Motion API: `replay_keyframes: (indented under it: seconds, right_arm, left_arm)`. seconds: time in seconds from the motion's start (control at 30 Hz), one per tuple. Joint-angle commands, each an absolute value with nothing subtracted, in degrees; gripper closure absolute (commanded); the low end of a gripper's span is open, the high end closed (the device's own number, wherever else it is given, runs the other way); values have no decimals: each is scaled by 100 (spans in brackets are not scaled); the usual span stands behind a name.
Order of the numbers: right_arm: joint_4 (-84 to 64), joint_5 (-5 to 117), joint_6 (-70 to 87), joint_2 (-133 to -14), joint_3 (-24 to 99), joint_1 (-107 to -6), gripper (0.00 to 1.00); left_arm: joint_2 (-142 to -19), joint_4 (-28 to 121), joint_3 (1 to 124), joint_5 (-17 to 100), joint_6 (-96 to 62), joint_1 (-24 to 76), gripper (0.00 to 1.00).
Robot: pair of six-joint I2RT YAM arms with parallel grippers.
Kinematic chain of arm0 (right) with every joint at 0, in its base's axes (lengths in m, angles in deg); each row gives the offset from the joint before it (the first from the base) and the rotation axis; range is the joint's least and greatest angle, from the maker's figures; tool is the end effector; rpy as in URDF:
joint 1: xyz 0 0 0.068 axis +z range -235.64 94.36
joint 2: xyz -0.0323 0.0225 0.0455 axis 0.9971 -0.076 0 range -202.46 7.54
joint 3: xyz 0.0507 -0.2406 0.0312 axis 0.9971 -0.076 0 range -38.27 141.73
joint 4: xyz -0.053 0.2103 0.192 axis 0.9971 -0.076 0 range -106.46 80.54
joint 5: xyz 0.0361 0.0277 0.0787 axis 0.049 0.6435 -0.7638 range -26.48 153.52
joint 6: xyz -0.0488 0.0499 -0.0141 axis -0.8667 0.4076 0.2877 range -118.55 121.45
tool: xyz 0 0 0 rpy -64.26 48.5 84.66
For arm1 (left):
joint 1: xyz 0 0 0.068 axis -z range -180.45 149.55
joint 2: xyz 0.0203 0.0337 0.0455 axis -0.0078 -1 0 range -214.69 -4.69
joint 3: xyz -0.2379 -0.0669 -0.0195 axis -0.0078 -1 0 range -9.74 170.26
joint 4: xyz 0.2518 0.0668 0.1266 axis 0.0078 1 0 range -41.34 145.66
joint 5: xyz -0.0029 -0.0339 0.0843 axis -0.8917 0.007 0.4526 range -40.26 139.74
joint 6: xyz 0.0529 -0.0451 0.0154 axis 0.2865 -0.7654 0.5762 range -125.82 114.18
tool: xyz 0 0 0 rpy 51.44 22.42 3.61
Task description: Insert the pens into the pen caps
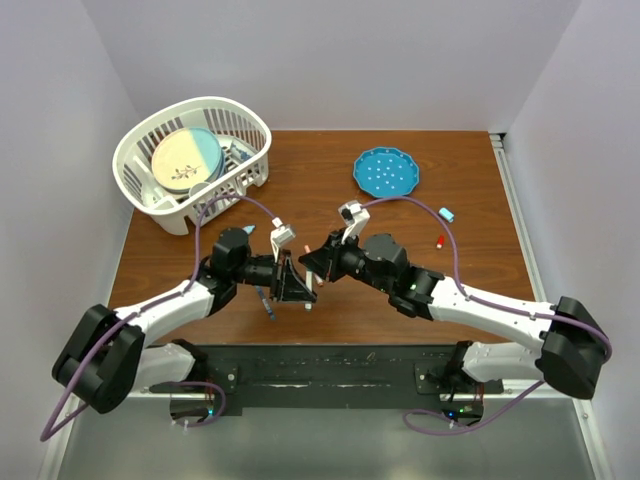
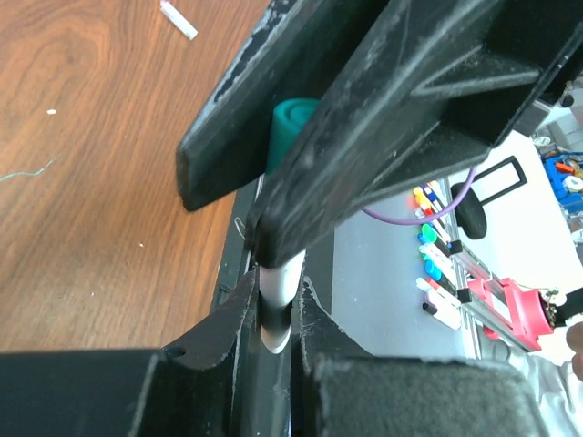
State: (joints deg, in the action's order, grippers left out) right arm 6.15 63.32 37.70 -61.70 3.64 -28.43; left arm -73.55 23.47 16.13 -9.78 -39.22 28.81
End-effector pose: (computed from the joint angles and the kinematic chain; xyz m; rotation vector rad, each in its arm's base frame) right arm 0.1823 0.2835 0.2363 -0.3545 1.9010 1.1481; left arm 0.2151 -0.1784 0.1604 0.7348 1.9593 -1.6758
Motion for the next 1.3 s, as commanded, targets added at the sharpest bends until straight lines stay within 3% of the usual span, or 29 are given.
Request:
replay_keyframes:
  seconds: [0.0,0.5,0.6,0.73,0.8,0.83,0.93,1.07,1.27]
  right_arm:
    - [-2025,4111,3732,-6181,119,-1937,100]
    - [-3671,3927,2562,-6277,1068,-1920,100]
    - [-3549,4260,2816,-6217,1121,-1920,100]
    - [-3416,5593,3283,-6102,1569,-2104,100]
    - [-3468,6472,3344,-6067,2043,-2323,100]
    - [-3452,6641,3319,-6049,2184,-2437,100]
    - [-3399,6766,3143,-6093,2746,-3069,100]
    - [-3776,6661,2652,-6592,3572,-3807,100]
    - [-4128,6090,2150,-7559,3758,-4564,100]
  left_arm:
    - [-7026,891,2611,781,-3836,2205,100]
    - [-6876,2133,2973,413,-3174,2179,100]
    - [-6920,2167,2929,387,-3201,2179,100]
    - [-6868,2308,2893,229,-3323,2187,100]
    - [-6650,2570,2797,88,-3324,2214,89]
    - [-6544,2737,2762,79,-3280,2214,71]
    - [-6060,3511,2665,211,-3008,2223,44]
    - [-5655,4047,2533,193,-2885,2258,31]
    - [-5330,4786,2524,946,-2752,2267,15]
